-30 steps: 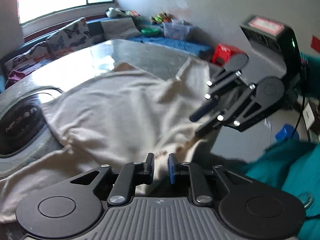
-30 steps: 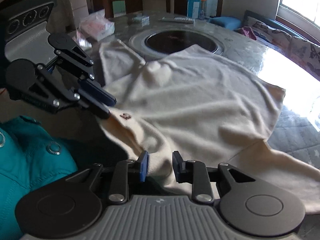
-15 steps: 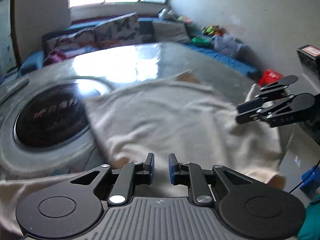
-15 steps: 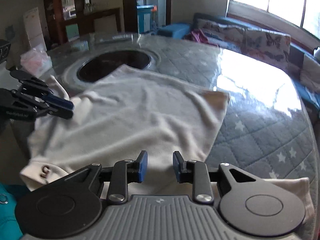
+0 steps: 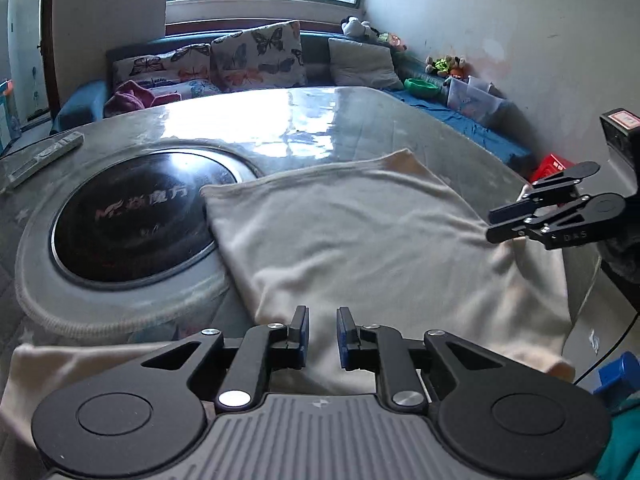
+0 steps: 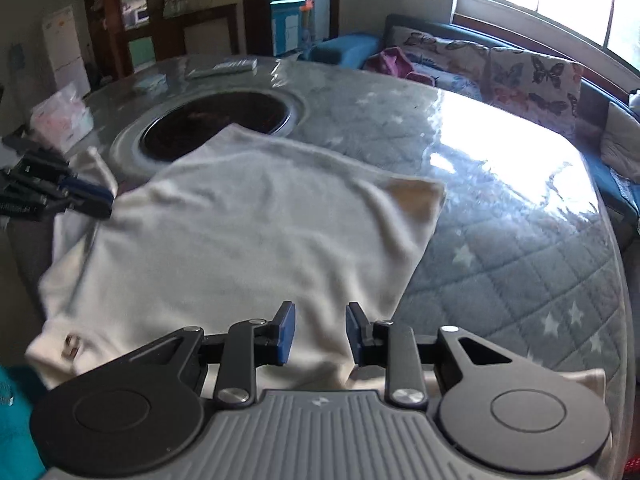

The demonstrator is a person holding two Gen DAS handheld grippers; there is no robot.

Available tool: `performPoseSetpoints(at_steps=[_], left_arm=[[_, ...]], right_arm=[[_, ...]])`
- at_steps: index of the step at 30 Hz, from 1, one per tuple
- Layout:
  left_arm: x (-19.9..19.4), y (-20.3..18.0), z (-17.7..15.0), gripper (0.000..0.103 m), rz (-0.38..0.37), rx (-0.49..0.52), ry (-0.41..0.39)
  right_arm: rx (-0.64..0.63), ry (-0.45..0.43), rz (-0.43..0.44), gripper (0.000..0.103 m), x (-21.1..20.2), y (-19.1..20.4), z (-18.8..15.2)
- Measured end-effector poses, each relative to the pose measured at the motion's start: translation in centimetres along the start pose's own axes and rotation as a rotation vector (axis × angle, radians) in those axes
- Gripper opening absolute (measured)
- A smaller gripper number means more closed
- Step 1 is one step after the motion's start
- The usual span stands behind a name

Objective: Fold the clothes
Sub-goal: 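Close both grippers on the cream sweatshirt's edge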

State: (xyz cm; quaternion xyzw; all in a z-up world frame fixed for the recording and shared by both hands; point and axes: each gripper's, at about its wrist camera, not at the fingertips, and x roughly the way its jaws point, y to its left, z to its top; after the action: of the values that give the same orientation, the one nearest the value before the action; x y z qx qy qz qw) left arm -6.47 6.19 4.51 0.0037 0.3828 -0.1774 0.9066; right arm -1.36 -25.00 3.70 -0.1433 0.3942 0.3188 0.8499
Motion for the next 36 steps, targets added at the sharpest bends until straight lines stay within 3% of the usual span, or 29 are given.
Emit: performPoseSetpoints(at_steps=[6,13,17,25,28,31,32,33,36], left_arm=[[2.1,1.5,-0.2,0.017,0.021,-0.017,0.068],[2.1,2.2,1.8,0.023,0.037,-0.014,0.038],[4.0,2.8,3.8,0.037,0.113,-0.018,0.021],[8.5,5.4,7.1,0.043,0.226,-0.064,0.024],[9.8,6.0,7.7,0.041,0.234,-0.072,0.040],[10.5,6.3,8.0,0.030,0.221,-0.084,0.046],[10.6,6.4,8.2,0.020,0.213,-0.087,0.043],[10.7,6.3,8.4,0.016,0.210,-0.082,0.041],[11.2,6.0,9.1,0.005,0.214,-0.057,0.031]], right_arm=[[0.042,0.029,0.000,0.026,2.6,-2.1,0.7],[0.060,0.002,-0.029,0.026,2.8,-4.0,2.1],[0.120,-0.029,-0.058,0.026,4.0,-5.9,3.5],[0.238,-0.061,-0.074,0.027,7.1,-8.7,4.9],[0.250,-0.062,-0.078,0.027,8.0,-9.0,5.2],[0.255,-0.074,-0.083,0.026,8.5,-9.2,5.2],[0.258,-0.077,-0.087,0.020,8.6,-9.2,5.3],[0.258,-0.079,-0.092,0.012,8.6,-9.3,5.4],[0.247,-0.081,-0.114,0.004,8.7,-9.3,5.7]])
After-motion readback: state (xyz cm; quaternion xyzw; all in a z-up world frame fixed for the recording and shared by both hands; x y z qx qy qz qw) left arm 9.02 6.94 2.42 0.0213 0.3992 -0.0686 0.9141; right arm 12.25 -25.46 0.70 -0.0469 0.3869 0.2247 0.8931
